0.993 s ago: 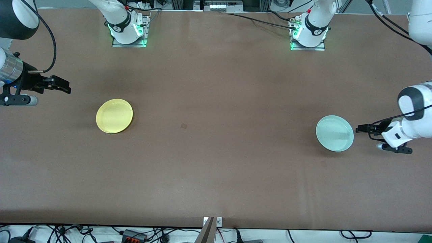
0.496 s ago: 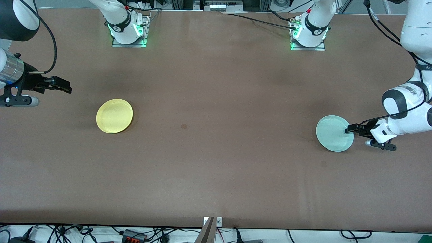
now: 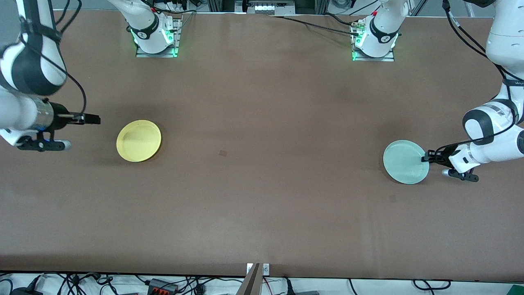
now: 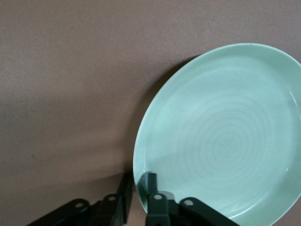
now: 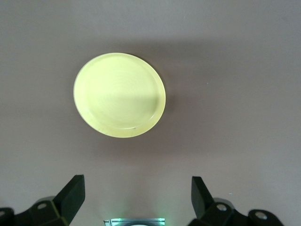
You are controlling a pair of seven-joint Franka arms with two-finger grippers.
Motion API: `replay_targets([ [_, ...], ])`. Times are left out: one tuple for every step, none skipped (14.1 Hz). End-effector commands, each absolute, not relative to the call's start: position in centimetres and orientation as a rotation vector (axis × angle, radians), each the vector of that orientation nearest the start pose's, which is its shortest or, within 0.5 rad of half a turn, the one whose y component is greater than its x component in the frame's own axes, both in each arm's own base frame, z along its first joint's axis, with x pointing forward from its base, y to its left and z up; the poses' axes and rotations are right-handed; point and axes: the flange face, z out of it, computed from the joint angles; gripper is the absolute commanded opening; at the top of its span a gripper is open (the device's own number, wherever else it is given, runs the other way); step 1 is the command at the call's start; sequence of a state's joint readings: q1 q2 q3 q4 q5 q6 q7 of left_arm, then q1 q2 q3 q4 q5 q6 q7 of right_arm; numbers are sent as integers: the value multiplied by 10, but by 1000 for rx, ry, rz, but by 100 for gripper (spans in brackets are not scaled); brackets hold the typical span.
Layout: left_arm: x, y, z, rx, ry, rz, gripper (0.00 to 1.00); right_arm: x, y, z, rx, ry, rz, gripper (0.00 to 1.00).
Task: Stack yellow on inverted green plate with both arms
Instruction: 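Move the left gripper to green while the right gripper approaches the yellow plate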
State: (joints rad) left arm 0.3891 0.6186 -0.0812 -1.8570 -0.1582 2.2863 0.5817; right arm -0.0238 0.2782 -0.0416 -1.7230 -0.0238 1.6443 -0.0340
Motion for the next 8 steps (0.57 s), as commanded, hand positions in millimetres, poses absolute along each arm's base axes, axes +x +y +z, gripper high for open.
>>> replay_targets([
  [595, 187, 176, -3367, 288, 127, 1, 602, -56, 358, -3109, 68, 630, 100],
  [599, 188, 183, -3362, 290, 108, 1, 603, -65, 341, -3106, 89, 667, 100],
  [605, 184, 192, -3355, 304, 83, 1, 603, -71, 324, -3099, 103, 696, 100],
  [613, 183, 212, -3341, 310, 34, 1, 604, -78, 305, -3088, 120, 724, 100],
  [623, 167, 236, -3333, 374, 19, 1, 606, -82, 287, -3085, 131, 734, 100],
  [634, 151, 257, -3335, 421, 29, 1, 606, -81, 268, -3075, 136, 756, 100],
  [647, 132, 279, -3331, 463, 46, 1, 605, -81, 256, -3063, 140, 775, 100],
  [658, 116, 298, -3296, 510, 67, 1, 606, -80, 246, -3057, 144, 780, 100],
])
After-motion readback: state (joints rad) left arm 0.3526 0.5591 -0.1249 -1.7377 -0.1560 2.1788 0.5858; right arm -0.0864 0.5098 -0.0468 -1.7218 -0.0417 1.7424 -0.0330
